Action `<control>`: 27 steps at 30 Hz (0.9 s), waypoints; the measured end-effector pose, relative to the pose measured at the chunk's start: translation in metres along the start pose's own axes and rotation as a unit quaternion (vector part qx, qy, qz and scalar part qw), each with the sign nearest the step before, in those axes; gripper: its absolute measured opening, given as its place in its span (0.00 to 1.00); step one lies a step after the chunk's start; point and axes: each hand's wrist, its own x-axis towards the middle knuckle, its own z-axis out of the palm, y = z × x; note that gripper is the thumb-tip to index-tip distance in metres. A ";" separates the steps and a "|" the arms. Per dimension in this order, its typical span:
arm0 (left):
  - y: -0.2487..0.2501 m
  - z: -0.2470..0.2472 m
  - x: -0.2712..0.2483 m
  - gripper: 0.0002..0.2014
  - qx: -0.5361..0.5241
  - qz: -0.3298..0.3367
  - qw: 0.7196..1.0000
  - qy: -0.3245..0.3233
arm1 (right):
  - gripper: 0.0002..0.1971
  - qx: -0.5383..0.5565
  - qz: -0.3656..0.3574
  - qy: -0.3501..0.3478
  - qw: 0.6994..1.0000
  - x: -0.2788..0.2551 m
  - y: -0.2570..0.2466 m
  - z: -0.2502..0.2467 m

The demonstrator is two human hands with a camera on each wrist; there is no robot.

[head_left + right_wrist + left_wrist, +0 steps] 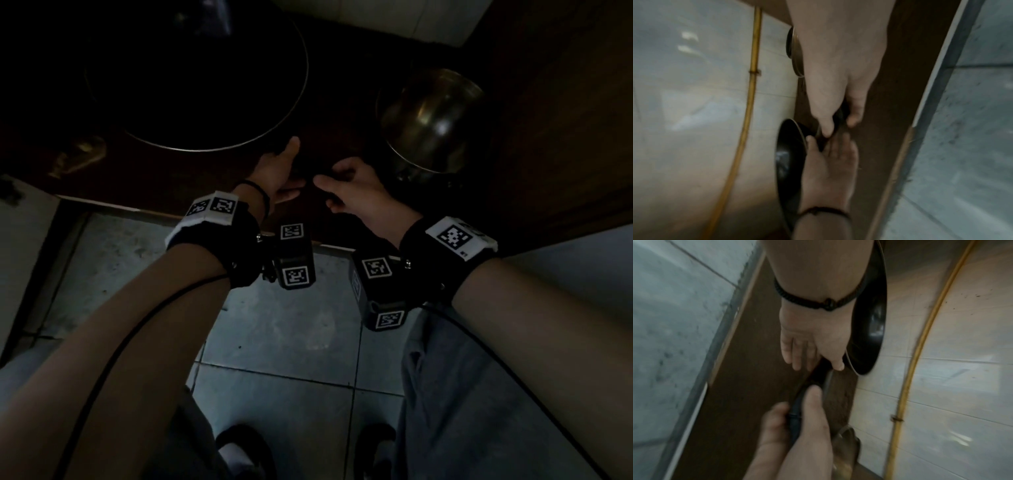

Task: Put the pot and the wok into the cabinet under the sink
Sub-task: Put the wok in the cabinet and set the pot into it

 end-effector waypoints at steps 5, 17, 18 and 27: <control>0.008 0.019 -0.006 0.17 -0.033 0.006 0.998 -0.048 | 0.13 0.072 -0.020 0.056 0.996 0.010 -0.007 -0.012; 0.031 0.055 -0.018 0.21 -0.080 0.002 0.992 -0.098 | 0.17 0.115 0.129 0.035 0.984 -0.025 0.005 -0.086; 0.033 0.058 -0.021 0.22 -0.081 0.003 0.991 -0.104 | 0.17 0.119 0.136 0.043 0.983 -0.026 0.005 -0.089; 0.035 0.077 -0.041 0.23 -0.087 0.000 0.992 -0.096 | 0.23 0.202 0.153 0.147 0.956 -0.039 0.003 -0.107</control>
